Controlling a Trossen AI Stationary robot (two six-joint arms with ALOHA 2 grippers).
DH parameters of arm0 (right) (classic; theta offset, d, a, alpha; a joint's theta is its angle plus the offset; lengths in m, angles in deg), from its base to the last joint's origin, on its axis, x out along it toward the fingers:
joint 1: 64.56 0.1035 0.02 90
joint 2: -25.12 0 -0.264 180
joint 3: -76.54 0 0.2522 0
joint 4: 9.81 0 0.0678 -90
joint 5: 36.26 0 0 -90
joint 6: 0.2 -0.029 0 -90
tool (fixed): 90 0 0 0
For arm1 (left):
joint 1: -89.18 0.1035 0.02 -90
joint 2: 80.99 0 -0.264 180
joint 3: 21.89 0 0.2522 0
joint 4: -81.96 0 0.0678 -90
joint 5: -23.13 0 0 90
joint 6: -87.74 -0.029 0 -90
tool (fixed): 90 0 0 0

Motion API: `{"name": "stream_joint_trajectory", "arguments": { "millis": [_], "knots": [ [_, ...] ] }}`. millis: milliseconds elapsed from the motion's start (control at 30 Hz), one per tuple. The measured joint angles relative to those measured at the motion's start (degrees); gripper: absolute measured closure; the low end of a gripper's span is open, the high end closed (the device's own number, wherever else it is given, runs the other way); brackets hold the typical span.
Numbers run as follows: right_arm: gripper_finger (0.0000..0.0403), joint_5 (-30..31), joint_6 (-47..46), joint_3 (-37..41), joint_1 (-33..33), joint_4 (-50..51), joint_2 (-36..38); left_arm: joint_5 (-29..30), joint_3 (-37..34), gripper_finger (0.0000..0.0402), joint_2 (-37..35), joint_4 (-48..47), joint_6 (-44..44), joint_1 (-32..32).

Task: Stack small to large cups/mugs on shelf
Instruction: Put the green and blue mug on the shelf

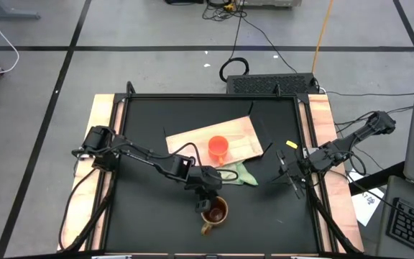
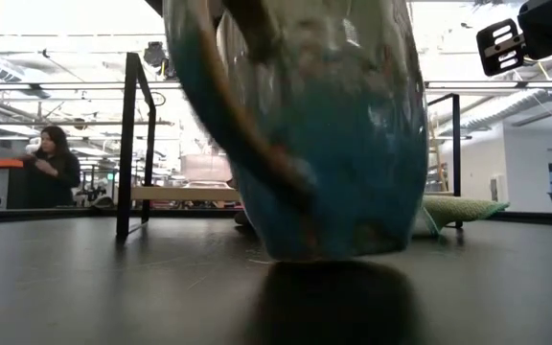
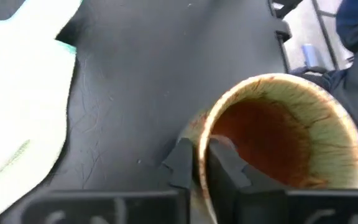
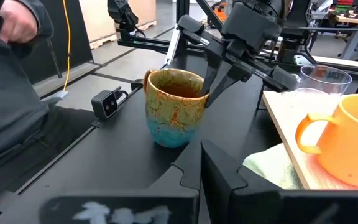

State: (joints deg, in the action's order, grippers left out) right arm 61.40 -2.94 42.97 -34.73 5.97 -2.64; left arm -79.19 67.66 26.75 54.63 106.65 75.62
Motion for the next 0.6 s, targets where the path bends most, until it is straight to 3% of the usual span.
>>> {"name": "stream_joint_trajectory", "arguments": {
  "millis": [233,367,600],
  "knots": [
    [0.0403,-0.02,-0.01,0.00,0.02,0.02,0.00,2.11,-0.14,0.0376,0.07,1.10,2.54,-0.41],
    [0.0403,-0.02,0.00,0.00,0.02,0.33,0.01,2.13,-0.15,0.0383,0.20,7.34,4.18,-1.49],
    [0.0403,-0.02,-0.02,0.00,0.02,0.55,0.00,2.67,7.07,0.0383,0.17,4.39,1.82,-1.82]
  ]
}}
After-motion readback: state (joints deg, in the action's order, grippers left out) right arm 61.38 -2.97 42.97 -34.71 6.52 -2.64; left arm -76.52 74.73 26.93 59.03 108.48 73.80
